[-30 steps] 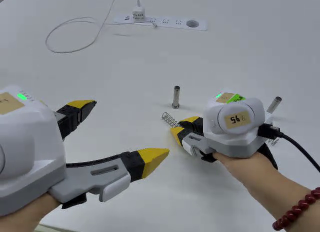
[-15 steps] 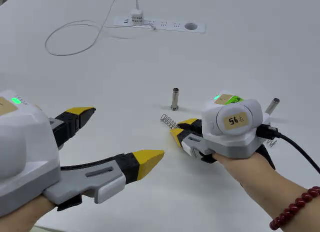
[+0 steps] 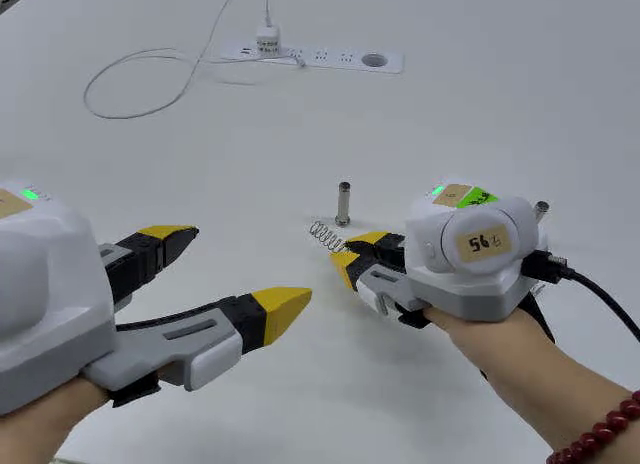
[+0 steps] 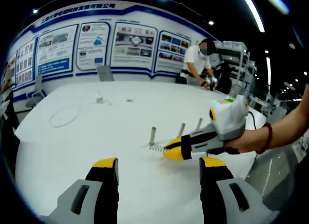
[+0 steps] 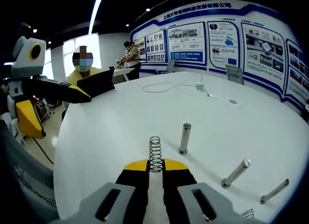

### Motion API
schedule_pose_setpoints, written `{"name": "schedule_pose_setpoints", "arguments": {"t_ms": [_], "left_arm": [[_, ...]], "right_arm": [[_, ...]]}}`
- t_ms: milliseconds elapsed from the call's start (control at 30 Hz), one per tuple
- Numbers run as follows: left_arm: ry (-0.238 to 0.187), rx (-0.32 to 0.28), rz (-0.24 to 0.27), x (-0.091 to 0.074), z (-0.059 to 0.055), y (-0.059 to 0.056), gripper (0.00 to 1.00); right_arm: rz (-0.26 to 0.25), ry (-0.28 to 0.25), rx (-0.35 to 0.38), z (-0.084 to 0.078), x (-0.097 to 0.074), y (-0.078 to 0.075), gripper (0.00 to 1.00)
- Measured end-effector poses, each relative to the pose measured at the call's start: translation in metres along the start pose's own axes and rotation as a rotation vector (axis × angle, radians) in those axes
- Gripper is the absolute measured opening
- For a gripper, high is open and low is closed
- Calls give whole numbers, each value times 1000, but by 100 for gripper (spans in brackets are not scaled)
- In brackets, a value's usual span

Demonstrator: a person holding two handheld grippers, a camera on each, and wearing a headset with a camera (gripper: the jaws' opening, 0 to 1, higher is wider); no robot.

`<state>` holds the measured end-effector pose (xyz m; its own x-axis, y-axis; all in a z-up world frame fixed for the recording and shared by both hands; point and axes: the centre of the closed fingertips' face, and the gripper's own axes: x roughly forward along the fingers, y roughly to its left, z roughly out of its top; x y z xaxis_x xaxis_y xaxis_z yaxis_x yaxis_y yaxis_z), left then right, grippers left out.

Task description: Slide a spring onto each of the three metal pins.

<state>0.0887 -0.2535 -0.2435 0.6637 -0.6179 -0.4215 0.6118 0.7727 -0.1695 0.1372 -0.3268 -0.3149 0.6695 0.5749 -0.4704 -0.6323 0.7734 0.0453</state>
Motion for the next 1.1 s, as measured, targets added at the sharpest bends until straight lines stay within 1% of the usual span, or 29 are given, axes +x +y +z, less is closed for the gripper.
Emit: {"name": "schedule_pose_setpoints", "arguments": {"t_ms": [100, 133, 233, 333, 467, 633, 700, 733, 800, 833, 967, 1000, 1100], "left_arm": [[-4, -23, -4, 0, 2, 1, 63], [-9, -39, -6, 1, 3, 0, 63], [-22, -60, -12, 2, 5, 0, 62], [-18, -74, -22, 3, 5, -2, 59], [-18, -99, -43, 5, 6, -4, 54], [-34, -164, -78, 10, 7, -8, 49], [-40, -190, -89, 11, 8, -9, 48], [-45, -202, -93, 11, 8, -9, 48], [-49, -220, -98, 12, 8, -10, 47], [-54, -231, -104, 12, 9, -10, 47], [-70, -275, -129, 12, 9, -12, 43], [-74, -296, -138, 13, 9, -13, 42], [-94, -331, -153, 13, 11, -15, 39]], "right_arm": [[17, -18, -6, 6, -5, 6, 11], [18, -23, -18, 9, -7, 8, 11], [23, -39, -22, 14, -13, 12, 11], [32, -54, -29, 20, -19, 16, 11], [47, -71, -65, 26, -28, 22, 11], [68, -90, -82, 32, -38, 30, 11], [79, -108, -97, 35, -42, 35, 11], [90, -123, -116, 37, -44, 39, 11], [91, -125, -138, 37, -47, 42, 11], [99, -139, -153, 38, -49, 45, 11], [129, -157, -151, 40, -53, 54, 11], [134, -159, -150, 40, -54, 55, 11], [147, -168, -148, 41, -55, 59, 11]]}}
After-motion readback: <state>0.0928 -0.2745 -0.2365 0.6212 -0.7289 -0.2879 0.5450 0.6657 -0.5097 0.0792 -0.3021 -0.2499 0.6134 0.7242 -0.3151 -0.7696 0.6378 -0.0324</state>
